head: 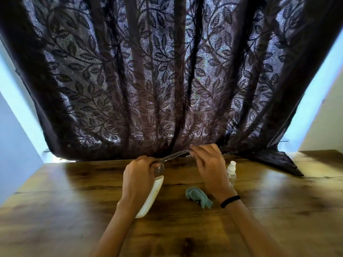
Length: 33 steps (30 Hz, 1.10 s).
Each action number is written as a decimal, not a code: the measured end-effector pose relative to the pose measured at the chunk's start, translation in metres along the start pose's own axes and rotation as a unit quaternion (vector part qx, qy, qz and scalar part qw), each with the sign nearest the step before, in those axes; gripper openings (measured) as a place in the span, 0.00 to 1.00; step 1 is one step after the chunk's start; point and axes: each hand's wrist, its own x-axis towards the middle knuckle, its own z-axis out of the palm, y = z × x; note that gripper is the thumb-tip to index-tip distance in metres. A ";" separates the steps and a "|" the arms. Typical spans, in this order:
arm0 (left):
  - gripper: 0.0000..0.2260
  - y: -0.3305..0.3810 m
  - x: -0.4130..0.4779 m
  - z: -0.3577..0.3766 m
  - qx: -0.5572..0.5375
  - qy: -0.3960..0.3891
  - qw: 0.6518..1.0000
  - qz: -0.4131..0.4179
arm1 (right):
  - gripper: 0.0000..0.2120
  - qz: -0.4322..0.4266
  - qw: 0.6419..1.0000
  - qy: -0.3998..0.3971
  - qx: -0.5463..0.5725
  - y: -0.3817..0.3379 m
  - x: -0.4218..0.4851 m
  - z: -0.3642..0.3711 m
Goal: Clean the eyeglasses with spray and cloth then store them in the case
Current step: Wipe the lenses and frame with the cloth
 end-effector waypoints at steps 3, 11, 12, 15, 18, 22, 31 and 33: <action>0.02 -0.007 0.000 0.000 -0.044 0.025 0.999 -0.004 | 0.12 -0.018 0.996 0.074 0.042 -0.004 -0.007 0.003; 0.04 -0.027 -0.007 0.007 -0.162 0.084 0.981 -0.066 | 0.05 0.048 0.994 -0.067 0.065 0.015 -0.050 0.024; 0.05 -0.028 -0.008 0.008 -0.186 0.085 0.976 -0.075 | 0.04 0.054 0.990 -0.119 0.048 0.019 -0.056 0.027; 0.07 -0.030 -0.011 0.011 -0.251 0.092 0.956 -0.117 | 0.09 0.087 0.960 -0.263 0.027 0.028 -0.072 0.038; 0.10 -0.031 -0.014 0.012 -0.285 0.099 0.945 -0.123 | 0.13 0.145 0.927 -0.346 0.008 0.032 -0.084 0.045; 0.18 -0.030 -0.017 0.009 -0.312 0.114 0.937 -0.112 | 0.10 0.177 0.921 -0.348 -0.012 0.037 -0.089 0.048; 0.16 -0.021 -0.018 0.019 -0.315 0.141 0.934 -0.090 | 0.08 0.196 0.938 -0.067 0.279 -0.034 -0.011 0.016; 0.13 -0.016 -0.018 0.023 -0.310 0.141 0.937 -0.083 | 0.03 0.175 0.944 -0.043 0.276 -0.050 0.001 0.017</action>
